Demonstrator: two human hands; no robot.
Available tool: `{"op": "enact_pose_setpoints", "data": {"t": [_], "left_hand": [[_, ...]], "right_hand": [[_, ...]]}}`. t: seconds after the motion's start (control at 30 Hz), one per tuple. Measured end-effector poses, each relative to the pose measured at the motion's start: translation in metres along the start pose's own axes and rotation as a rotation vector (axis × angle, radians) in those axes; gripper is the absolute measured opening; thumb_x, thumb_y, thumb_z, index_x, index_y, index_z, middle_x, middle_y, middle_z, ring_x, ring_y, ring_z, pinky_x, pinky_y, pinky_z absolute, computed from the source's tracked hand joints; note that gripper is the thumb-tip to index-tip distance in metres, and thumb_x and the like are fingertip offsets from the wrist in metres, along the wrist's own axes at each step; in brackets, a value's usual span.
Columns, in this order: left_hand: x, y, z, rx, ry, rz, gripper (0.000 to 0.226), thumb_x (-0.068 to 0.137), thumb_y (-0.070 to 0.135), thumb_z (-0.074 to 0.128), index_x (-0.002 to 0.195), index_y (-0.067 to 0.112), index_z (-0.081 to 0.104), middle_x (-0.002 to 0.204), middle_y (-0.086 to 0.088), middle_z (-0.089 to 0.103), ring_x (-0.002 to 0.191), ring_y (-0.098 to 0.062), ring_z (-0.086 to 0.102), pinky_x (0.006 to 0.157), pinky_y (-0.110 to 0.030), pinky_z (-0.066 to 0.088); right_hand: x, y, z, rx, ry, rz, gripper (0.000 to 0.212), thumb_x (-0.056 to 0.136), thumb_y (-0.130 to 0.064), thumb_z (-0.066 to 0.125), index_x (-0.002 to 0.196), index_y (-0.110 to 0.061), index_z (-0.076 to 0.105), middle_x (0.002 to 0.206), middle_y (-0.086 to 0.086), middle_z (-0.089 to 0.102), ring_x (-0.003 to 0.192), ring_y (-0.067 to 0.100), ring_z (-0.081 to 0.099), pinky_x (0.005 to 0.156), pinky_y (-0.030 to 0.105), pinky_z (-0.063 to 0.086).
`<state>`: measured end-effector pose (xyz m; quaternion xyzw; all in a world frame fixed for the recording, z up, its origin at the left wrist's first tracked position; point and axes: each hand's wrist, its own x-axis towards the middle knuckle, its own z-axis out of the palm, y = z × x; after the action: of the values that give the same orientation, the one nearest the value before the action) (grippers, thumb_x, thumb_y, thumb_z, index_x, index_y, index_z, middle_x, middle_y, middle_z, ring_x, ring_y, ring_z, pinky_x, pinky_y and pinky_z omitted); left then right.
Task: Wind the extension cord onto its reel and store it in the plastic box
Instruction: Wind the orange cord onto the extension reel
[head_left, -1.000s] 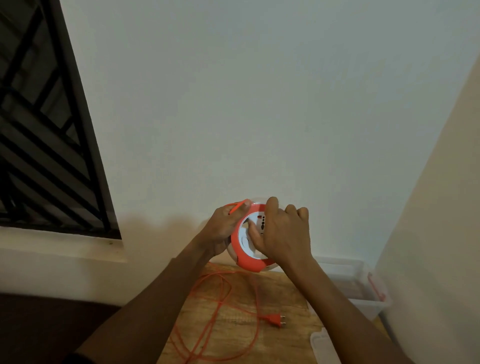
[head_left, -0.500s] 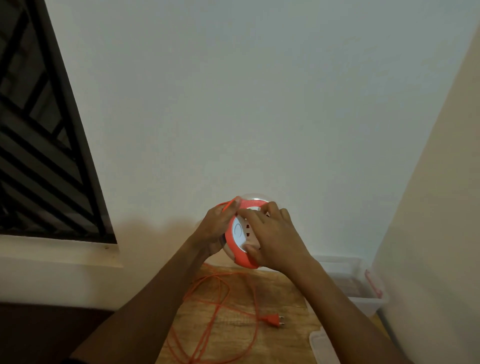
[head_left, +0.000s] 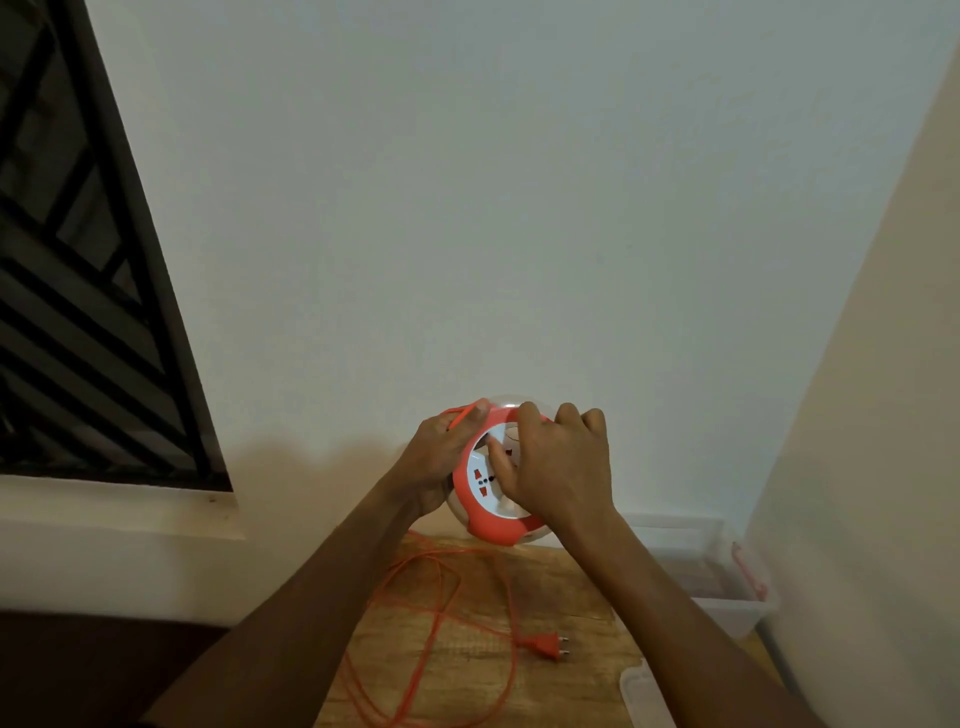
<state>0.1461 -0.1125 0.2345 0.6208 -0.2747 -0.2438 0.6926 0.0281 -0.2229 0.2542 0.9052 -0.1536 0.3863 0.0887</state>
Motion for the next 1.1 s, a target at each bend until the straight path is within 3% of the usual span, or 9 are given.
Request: {"op": "enact_pose_setpoints", "data": {"t": [0.1, 0.23, 0.33, 0.43, 0.6, 0.77, 0.93, 1.0, 1.1], "left_hand": [[0.0, 0.0, -0.001, 0.016, 0.001, -0.014, 0.036, 0.092, 0.052, 0.058, 0.11, 0.023, 0.07, 0.09, -0.001, 0.082, 0.075, -0.023, 0.079, 0.06, -0.029, 0.061], [-0.002, 0.001, -0.004, 0.006, -0.031, -0.019, 0.047, 0.081, 0.058, 0.062, 0.11, 0.023, 0.071, 0.092, -0.004, 0.082, 0.075, -0.024, 0.079, 0.059, -0.028, 0.061], [-0.002, 0.004, -0.004, -0.006, -0.038, -0.006, 0.046, 0.079, 0.06, 0.063, 0.107, 0.025, 0.073, 0.094, -0.006, 0.081, 0.075, -0.025, 0.079, 0.061, -0.03, 0.062], [-0.001, 0.006, -0.006, -0.018, -0.033, 0.006, 0.045, 0.079, 0.061, 0.065, 0.103, 0.025, 0.076, 0.095, -0.009, 0.08, 0.074, -0.025, 0.078, 0.063, -0.033, 0.063], [-0.004, 0.008, -0.008, -0.035, -0.035, 0.016, 0.047, 0.079, 0.061, 0.066, 0.104, 0.023, 0.076, 0.099, -0.013, 0.078, 0.08, -0.027, 0.077, 0.067, -0.035, 0.064], [-0.007, 0.006, -0.01, -0.024, -0.013, -0.012, 0.049, 0.08, 0.059, 0.062, 0.111, 0.022, 0.071, 0.097, -0.006, 0.081, 0.081, -0.026, 0.079, 0.062, -0.031, 0.063], [-0.007, 0.008, -0.011, 0.029, -0.021, 0.022, 0.044, 0.079, 0.057, 0.064, 0.109, 0.026, 0.071, 0.096, -0.005, 0.081, 0.082, -0.027, 0.079, 0.065, -0.032, 0.063], [-0.009, 0.008, -0.011, 0.034, -0.033, 0.026, 0.044, 0.078, 0.057, 0.064, 0.108, 0.025, 0.071, 0.094, -0.004, 0.081, 0.079, -0.026, 0.079, 0.064, -0.031, 0.063], [-0.01, 0.006, -0.009, 0.044, -0.046, 0.019, 0.046, 0.079, 0.057, 0.064, 0.109, 0.023, 0.071, 0.095, -0.004, 0.081, 0.079, -0.027, 0.079, 0.065, -0.032, 0.063]], "right_hand": [[-0.001, -0.003, 0.0, -0.021, -0.03, -0.016, 0.044, 0.084, -0.054, 0.054, 0.096, -0.015, 0.068, 0.075, 0.006, 0.073, 0.073, 0.026, 0.065, 0.076, 0.04, 0.046], [-0.001, -0.002, -0.006, -0.033, -0.044, -0.01, 0.048, 0.085, -0.06, 0.054, 0.1, -0.017, 0.07, 0.081, 0.005, 0.075, 0.078, 0.026, 0.067, 0.079, 0.04, 0.046], [0.001, -0.002, -0.015, -0.043, 0.013, -0.023, 0.046, 0.078, -0.059, 0.066, 0.091, -0.015, 0.071, 0.074, 0.005, 0.073, 0.071, 0.026, 0.065, 0.072, 0.04, 0.047], [0.002, -0.001, -0.021, 0.025, 0.026, -0.152, 0.041, 0.071, -0.05, 0.076, 0.09, -0.015, 0.069, 0.083, 0.005, 0.073, 0.081, 0.027, 0.062, 0.07, 0.041, 0.048], [-0.004, -0.003, -0.025, 0.093, -0.219, -0.406, 0.045, 0.073, -0.037, 0.075, 0.113, -0.021, 0.063, 0.116, -0.001, 0.067, 0.11, 0.028, 0.049, 0.087, 0.044, 0.044], [-0.001, -0.004, -0.027, 0.048, -0.402, -0.438, 0.078, 0.067, -0.033, 0.082, 0.136, -0.023, 0.046, 0.136, 0.006, 0.056, 0.125, 0.032, 0.042, 0.1, 0.049, 0.037], [-0.006, -0.01, -0.023, -0.091, -0.136, -0.361, 0.076, 0.058, -0.049, 0.085, 0.119, -0.01, 0.064, 0.103, 0.015, 0.072, 0.092, 0.033, 0.065, 0.077, 0.041, 0.052], [-0.007, -0.008, -0.019, -0.03, -0.009, -0.306, 0.064, 0.062, -0.053, 0.081, 0.107, -0.009, 0.068, 0.09, 0.012, 0.074, 0.08, 0.032, 0.066, 0.072, 0.04, 0.051], [-0.004, -0.004, -0.016, -0.034, 0.041, -0.222, 0.051, 0.071, -0.057, 0.072, 0.094, -0.012, 0.068, 0.077, 0.008, 0.072, 0.067, 0.027, 0.064, 0.067, 0.039, 0.047]]}}
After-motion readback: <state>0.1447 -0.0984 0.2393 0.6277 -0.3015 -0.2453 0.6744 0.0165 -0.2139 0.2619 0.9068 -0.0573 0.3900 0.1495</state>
